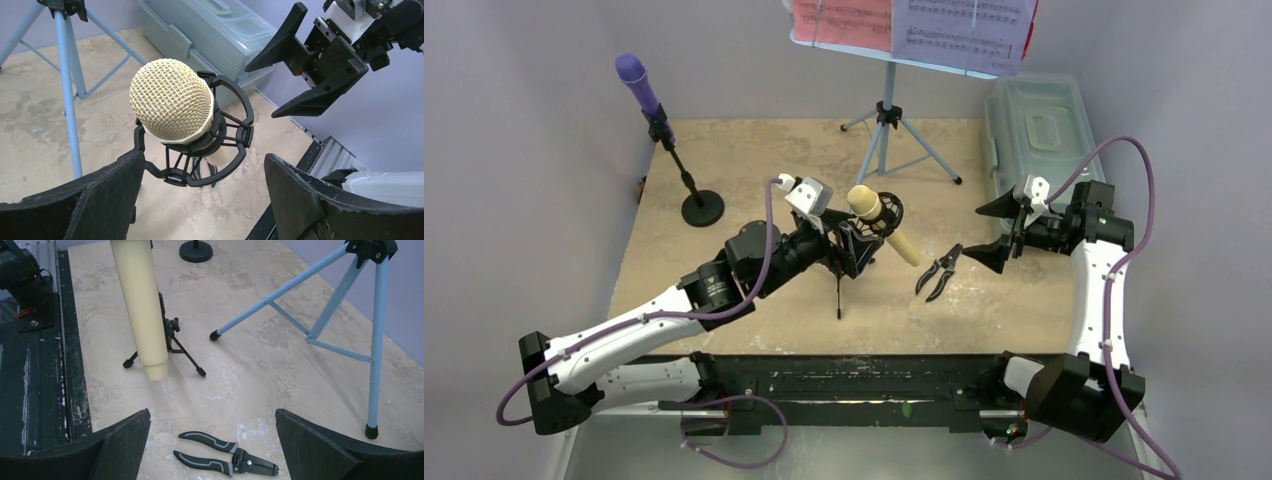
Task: Pack up the instrument practice props
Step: Place the microphone stand with the microphone at the center of the board, then remove the microphone from the microphone stand.
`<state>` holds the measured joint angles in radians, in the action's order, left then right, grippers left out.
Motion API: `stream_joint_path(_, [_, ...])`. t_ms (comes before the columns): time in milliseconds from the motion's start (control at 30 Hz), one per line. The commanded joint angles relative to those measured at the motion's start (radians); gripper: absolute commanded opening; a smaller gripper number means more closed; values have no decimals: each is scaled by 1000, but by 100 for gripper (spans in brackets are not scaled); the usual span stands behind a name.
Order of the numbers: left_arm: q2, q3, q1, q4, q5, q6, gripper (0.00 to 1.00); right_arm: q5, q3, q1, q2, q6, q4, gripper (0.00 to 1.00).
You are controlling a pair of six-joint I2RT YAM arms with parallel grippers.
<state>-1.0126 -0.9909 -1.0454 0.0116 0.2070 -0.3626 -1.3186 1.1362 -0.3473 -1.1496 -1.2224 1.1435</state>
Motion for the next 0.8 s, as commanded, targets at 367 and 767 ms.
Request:
stream_joint_path(367, [-2, 22, 4, -220, 241, -289, 93, -1, -9, -3, 14, 1, -7, 99])
stream_joint_path(767, [-82, -20, 4, -199, 294, -371, 83, 7, -12, -3, 17, 2, -11, 99])
